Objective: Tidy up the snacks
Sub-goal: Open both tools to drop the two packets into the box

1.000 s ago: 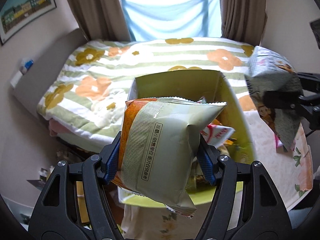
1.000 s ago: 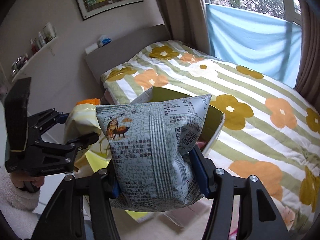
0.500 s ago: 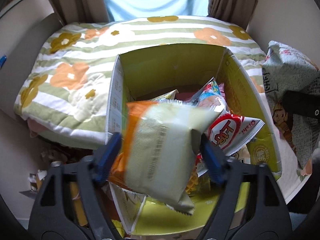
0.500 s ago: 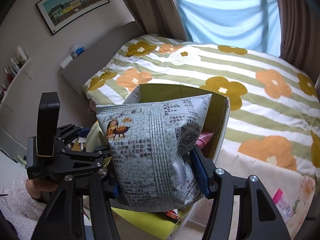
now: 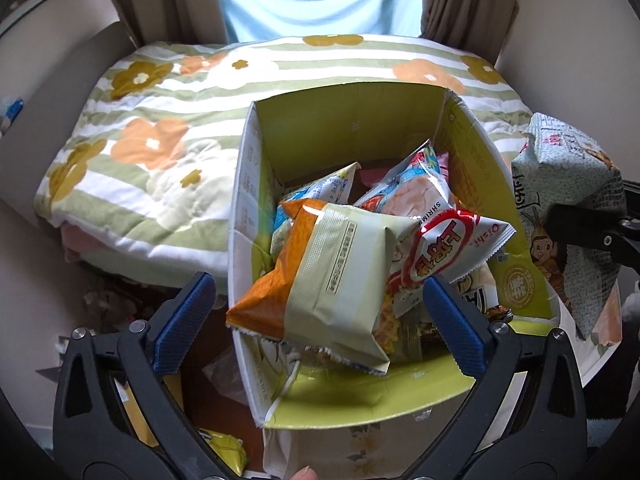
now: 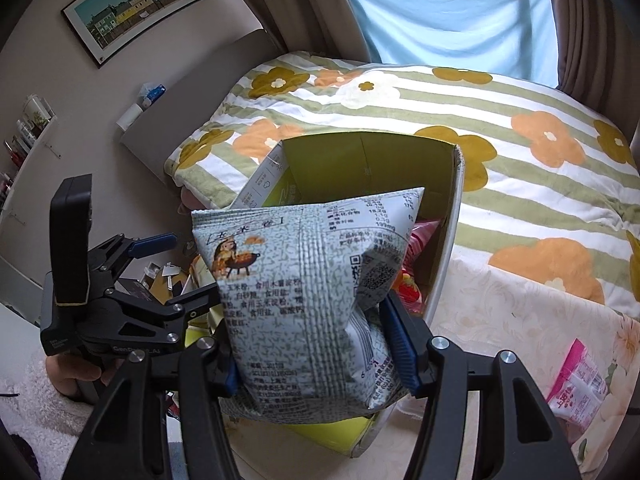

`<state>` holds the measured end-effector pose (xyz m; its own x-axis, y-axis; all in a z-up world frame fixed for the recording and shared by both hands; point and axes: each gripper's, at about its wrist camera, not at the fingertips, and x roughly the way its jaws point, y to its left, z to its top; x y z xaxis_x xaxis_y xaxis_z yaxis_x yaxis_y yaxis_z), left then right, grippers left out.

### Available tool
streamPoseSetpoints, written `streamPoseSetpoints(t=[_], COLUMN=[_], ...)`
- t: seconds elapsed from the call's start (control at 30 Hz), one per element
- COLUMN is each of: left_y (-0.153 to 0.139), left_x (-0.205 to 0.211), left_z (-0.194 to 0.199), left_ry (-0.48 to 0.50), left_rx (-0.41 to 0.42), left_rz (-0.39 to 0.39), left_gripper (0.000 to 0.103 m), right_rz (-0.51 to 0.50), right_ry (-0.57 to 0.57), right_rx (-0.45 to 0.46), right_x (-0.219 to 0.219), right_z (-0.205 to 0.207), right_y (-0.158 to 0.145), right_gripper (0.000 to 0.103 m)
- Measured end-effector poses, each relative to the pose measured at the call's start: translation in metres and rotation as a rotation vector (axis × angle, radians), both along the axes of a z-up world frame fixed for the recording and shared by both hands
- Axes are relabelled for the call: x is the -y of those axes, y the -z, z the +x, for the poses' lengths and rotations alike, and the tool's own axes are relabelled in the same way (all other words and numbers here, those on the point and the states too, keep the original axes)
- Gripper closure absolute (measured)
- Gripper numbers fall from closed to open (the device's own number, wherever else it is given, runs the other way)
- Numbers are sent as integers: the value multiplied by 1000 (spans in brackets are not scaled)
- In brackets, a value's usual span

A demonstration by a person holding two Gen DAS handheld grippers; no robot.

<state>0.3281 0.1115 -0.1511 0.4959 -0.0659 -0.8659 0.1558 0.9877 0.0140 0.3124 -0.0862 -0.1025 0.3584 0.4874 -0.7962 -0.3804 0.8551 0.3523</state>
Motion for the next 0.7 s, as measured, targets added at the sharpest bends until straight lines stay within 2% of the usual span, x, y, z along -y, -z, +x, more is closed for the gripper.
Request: streamPoseSetpoints(t=[0.17, 0.23, 0.27, 0.3, 0.4, 0.7], left_y=[-10, -13, -13, -13, -10, -13], left_x=[-5, -5, -5, -4, -2, 6], left_z=[-10, -14, -15, -17, -22, -30], left_ry=[-19, -21, -21, -19, -16, 11], left_rx=[16, 21, 22, 21, 15, 23], left_rz=[18, 19, 20, 24, 32, 25], left_gripper=[0, 0, 0, 0, 0, 0], right_rz=[8, 1, -5, -3, 18, -13], right_ry=[27, 43, 53, 66, 82, 132], right_rx=[-23, -30, -20, -8, -10, 27], right_x=[-4, -5, -6, -5, -2, 9], right_z=[1, -1, -3, -6, -12, -30], right_y=[9, 12, 13, 12, 10, -2], right_gripper=[44, 30, 17, 10, 10, 10])
